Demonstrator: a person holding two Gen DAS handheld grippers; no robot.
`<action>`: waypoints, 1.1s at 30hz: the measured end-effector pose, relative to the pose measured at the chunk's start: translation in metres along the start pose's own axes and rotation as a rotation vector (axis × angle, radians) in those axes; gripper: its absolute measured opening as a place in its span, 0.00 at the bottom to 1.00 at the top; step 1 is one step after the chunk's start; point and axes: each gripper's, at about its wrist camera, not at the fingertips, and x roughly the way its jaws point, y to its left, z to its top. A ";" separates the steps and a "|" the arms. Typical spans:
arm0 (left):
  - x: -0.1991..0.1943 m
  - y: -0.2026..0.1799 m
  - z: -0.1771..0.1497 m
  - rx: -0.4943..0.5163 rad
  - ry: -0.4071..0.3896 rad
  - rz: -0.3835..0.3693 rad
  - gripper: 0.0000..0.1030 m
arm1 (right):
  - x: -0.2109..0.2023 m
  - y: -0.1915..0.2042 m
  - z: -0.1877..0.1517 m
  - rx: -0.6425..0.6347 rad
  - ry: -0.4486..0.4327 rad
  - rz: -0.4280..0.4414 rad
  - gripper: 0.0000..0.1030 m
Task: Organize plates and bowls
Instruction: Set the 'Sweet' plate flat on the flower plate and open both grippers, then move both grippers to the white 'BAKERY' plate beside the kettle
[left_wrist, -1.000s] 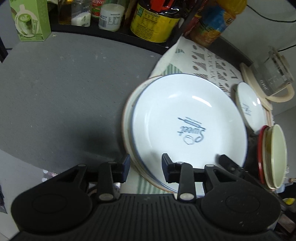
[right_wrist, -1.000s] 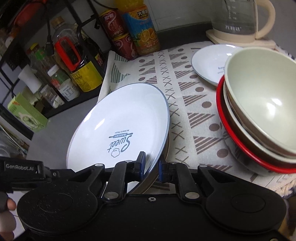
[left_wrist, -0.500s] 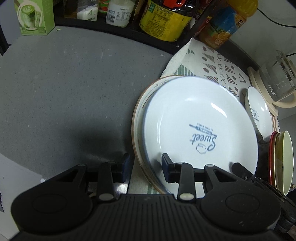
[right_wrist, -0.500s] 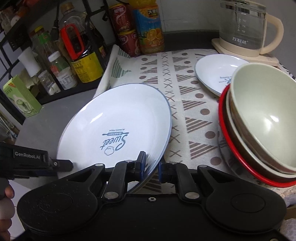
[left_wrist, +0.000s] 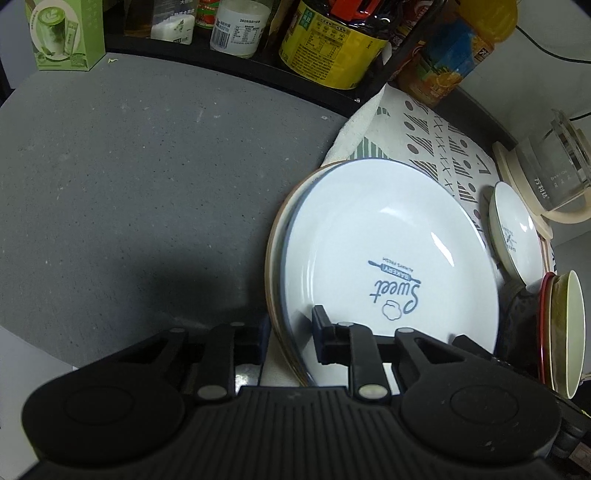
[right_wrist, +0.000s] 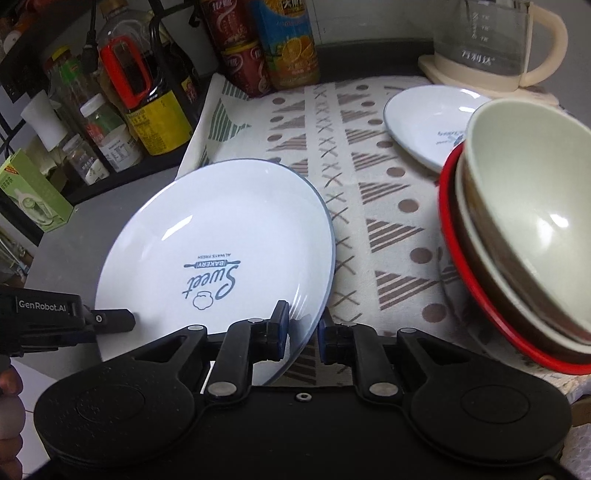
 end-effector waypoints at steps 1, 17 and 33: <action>0.000 0.002 0.001 -0.006 0.002 -0.007 0.19 | 0.001 0.001 0.000 -0.002 0.001 -0.001 0.17; -0.018 -0.003 0.019 0.011 -0.031 0.028 0.18 | -0.024 0.004 0.016 -0.015 -0.043 0.065 0.55; -0.078 -0.032 0.010 0.051 -0.254 -0.113 0.60 | -0.097 -0.015 0.052 -0.009 -0.302 0.116 0.99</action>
